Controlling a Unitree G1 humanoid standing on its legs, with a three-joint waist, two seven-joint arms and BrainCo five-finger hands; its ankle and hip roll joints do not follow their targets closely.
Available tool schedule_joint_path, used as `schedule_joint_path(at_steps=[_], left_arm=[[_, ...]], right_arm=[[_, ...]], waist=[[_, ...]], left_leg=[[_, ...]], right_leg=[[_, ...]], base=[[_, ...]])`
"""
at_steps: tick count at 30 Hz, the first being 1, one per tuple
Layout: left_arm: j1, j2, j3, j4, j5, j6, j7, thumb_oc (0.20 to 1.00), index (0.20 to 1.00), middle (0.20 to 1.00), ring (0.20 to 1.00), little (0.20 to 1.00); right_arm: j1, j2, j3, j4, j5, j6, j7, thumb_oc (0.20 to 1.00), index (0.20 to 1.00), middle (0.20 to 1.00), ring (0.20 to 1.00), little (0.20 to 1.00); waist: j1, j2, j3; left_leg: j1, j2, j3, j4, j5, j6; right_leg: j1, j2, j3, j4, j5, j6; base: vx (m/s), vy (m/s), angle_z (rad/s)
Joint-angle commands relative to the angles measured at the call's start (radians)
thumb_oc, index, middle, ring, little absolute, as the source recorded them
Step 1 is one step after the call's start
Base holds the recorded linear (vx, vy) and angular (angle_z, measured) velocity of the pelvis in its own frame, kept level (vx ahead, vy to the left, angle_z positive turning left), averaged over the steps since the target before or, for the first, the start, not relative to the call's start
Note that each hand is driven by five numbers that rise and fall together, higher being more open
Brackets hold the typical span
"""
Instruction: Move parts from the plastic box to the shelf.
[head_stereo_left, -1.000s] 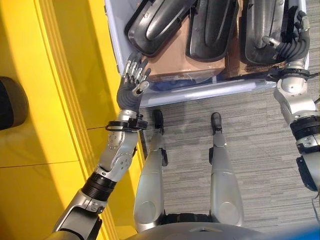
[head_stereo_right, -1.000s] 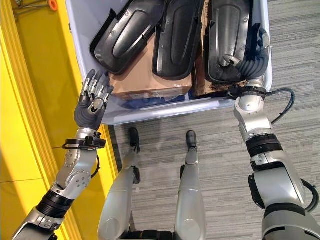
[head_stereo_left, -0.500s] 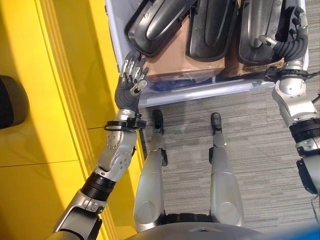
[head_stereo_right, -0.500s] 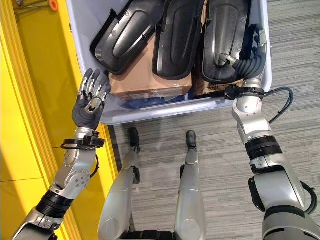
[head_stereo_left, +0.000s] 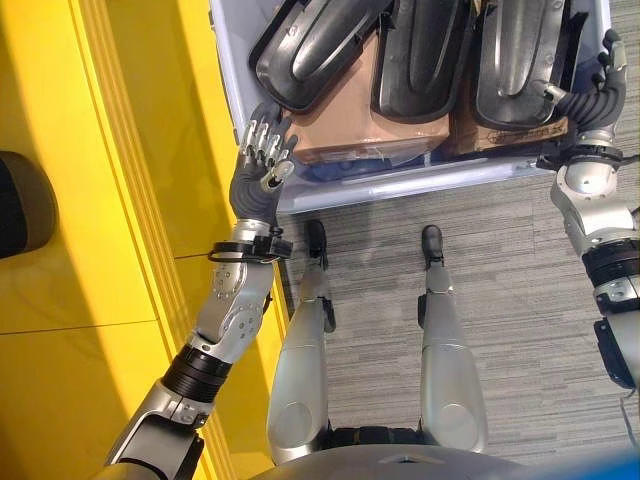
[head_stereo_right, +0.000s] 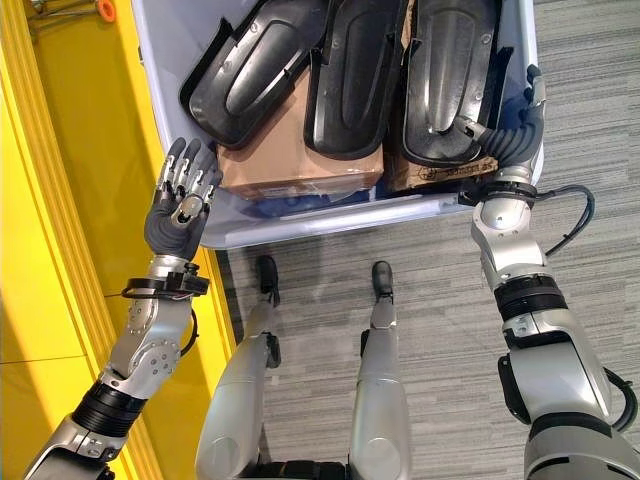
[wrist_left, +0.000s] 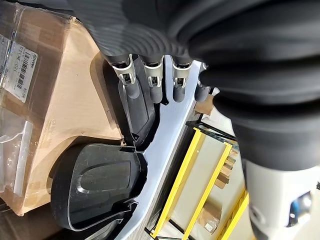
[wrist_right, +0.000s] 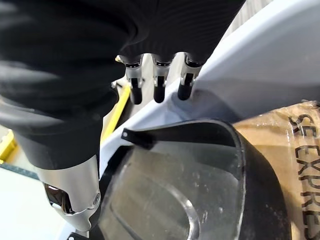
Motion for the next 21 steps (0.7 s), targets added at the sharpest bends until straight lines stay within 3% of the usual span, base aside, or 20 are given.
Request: schedule_joint_path(at_steps=[1, 21], left_arm=[[0.027, 0.025, 0.026, -0.104, 0.014, -0.054, -0.009, 1.000, 1.000, 1.000, 1.000, 1.000], [0.021, 0.047, 0.008, -0.120, 0.007, -0.064, -0.014, 1.000, 1.000, 1.000, 1.000, 1.000]], right_arm=[[-0.029, -0.062, -0.032, -0.003, 0.011, -0.052, -0.021, 1.000, 1.000, 1.000, 1.000, 1.000], [-0.213, -0.095, 0.096, 0.215, 0.086, -0.036, 0.013, 1.000, 1.000, 1.000, 1.000, 1.000]], waist=[[0.010, -0.009, -0.016], [0.035, 0.009, -0.016]], left_leg=[[0.100, 0.043, -0.006, 0.071, -0.199, -0.021], [0.068, 0.044, -0.011, 0.056, -0.187, -0.025]], right_leg=[[0.020, 0.046, -0.027, 0.003, -0.023, -0.069], [-0.029, 0.053, -0.033, 0.017, -0.027, -0.073]], base=[[0.00, 0.000, 0.00], [0.00, -0.001, 0.00]])
